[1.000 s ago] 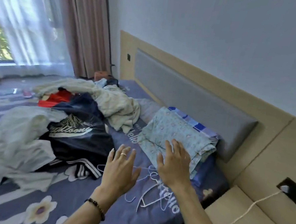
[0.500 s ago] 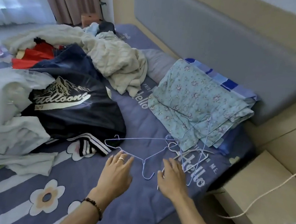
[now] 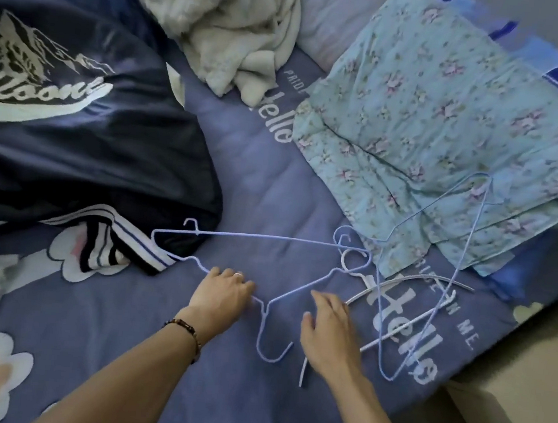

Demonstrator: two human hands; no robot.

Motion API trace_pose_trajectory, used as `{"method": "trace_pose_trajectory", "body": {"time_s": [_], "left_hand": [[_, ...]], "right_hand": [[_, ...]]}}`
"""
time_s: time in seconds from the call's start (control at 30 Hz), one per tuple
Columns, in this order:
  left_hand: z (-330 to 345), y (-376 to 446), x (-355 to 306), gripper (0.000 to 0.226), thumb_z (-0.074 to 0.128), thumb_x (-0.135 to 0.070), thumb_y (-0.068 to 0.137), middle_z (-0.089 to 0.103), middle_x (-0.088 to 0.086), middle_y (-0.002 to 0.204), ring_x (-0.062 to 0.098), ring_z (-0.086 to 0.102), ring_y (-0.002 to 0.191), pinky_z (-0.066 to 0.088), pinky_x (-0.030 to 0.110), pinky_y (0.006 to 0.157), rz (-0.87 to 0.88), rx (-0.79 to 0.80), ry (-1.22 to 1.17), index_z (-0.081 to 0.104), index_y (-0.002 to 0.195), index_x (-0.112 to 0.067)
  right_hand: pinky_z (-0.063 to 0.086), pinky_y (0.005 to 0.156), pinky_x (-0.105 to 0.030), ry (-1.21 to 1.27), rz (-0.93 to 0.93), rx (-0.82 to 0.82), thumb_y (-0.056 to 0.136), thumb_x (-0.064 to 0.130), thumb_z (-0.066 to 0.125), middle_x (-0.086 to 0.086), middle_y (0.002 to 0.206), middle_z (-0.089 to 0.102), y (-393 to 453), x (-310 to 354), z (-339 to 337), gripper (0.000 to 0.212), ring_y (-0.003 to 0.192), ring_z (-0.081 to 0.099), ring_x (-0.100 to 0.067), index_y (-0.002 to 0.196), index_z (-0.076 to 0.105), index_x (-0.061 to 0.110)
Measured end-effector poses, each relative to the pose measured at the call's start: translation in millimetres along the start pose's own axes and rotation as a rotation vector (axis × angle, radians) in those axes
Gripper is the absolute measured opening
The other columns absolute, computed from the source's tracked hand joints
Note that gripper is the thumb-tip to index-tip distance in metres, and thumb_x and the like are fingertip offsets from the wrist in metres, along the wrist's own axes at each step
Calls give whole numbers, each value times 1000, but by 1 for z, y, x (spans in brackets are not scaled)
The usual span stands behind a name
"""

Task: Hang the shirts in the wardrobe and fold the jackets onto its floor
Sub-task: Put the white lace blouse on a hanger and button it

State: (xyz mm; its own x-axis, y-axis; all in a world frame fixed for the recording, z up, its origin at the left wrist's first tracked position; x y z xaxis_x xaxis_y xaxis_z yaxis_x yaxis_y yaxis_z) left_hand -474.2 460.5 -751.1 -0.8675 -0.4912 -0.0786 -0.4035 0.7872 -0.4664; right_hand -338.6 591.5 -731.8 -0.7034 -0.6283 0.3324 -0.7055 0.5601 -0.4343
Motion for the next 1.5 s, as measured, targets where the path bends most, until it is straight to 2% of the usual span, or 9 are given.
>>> {"method": "trace_pose_trajectory", "body": {"time_s": [0.13, 0.27, 0.4, 0.6, 0.77, 0.87, 1.07, 1.3, 1.5], "left_hand": [[-28, -24, 10, 29, 48, -35, 99, 57, 7, 73, 35, 61, 61, 43, 38, 47, -1, -201, -259, 54, 78, -15], [-70, -57, 27, 35, 44, -38, 102, 44, -3, 68, 30, 55, 74, 42, 41, 63, -170, -279, -561, 43, 76, -16], [-112, -94, 45, 31, 52, -24, 100, 47, 0, 59, 13, 42, 57, 38, 33, 60, -367, -474, -940, 55, 75, -6], [-152, -169, 67, 25, 44, -11, 101, 62, -13, 74, -5, 51, 66, 40, 17, 64, -136, -433, -1048, 65, 104, -24], [-136, -237, 129, 18, 59, -14, 89, 65, 1, 88, 19, 59, 79, 51, 44, 76, -14, -185, -904, 61, 100, -28], [-106, -293, 188, 40, 65, -29, 91, 65, -1, 115, 17, 61, 103, 50, 36, 89, -86, -54, -680, 58, 130, -24], [-46, -391, 351, 42, 53, -34, 96, 51, -4, 129, 20, 52, 118, 47, 33, 87, -443, -301, -637, 48, 138, -28], [-69, -353, 481, 92, 69, -48, 84, 31, 17, 148, 33, 34, 136, 37, 42, 110, -763, -658, -755, 19, 151, -9], [-73, -301, 511, 10, 51, -23, 97, 58, 0, 88, 25, 57, 92, 38, 31, 68, -699, -618, -1048, 57, 94, -15]], "right_hand": [[50, 86, -46, 78, -15, -211, 89, 36, 38, -12, 115, 65, -12, 17, -29, 51, 106, 60, -35, 120, 64, 5], [39, 105, -43, 285, -23, -403, 92, 51, 27, -11, 140, 52, -23, 53, -95, 70, 128, 48, -29, 141, 48, 6], [32, 98, -18, 685, 10, -251, 85, 65, 30, 0, 135, 57, -41, 111, -122, 82, 117, 47, -2, 147, 42, 12], [44, 96, -32, 639, -71, 78, 88, 62, 53, 3, 116, 70, -62, 230, -96, 59, 115, 60, -17, 121, 59, 14], [53, 89, -46, 762, -40, -45, 98, 42, 44, -8, 99, 73, -89, 322, -67, 31, 95, 69, -29, 87, 62, 19], [56, 62, -26, 709, -125, 9, 105, 27, 36, -7, 90, 70, -105, 389, -47, 26, 68, 71, -14, 98, 57, 14], [49, 68, -34, 408, -326, 18, 105, 33, 33, 0, 60, 67, -120, 523, 18, 24, 67, 64, -12, 87, 47, 27], [38, 59, -36, 400, -314, -107, 104, 32, 29, 2, 77, 58, -96, 581, 63, 26, 69, 52, -20, 92, 46, 17], [48, 72, -40, 447, -185, -175, 103, 23, 35, 4, 88, 64, -64, 574, 63, 19, 79, 57, -15, 94, 51, 25]]}}
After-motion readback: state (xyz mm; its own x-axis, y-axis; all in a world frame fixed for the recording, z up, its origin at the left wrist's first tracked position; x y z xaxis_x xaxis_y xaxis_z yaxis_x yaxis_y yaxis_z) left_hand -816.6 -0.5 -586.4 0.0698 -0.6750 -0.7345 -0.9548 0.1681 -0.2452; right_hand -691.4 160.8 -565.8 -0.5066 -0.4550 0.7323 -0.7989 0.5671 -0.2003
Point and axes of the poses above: each hand's wrist, its own y-axis towards the middle knuckle, its own z-axis out of the palm, x = y × z, the point moved 5 cm from there along y, towards the middle knuckle
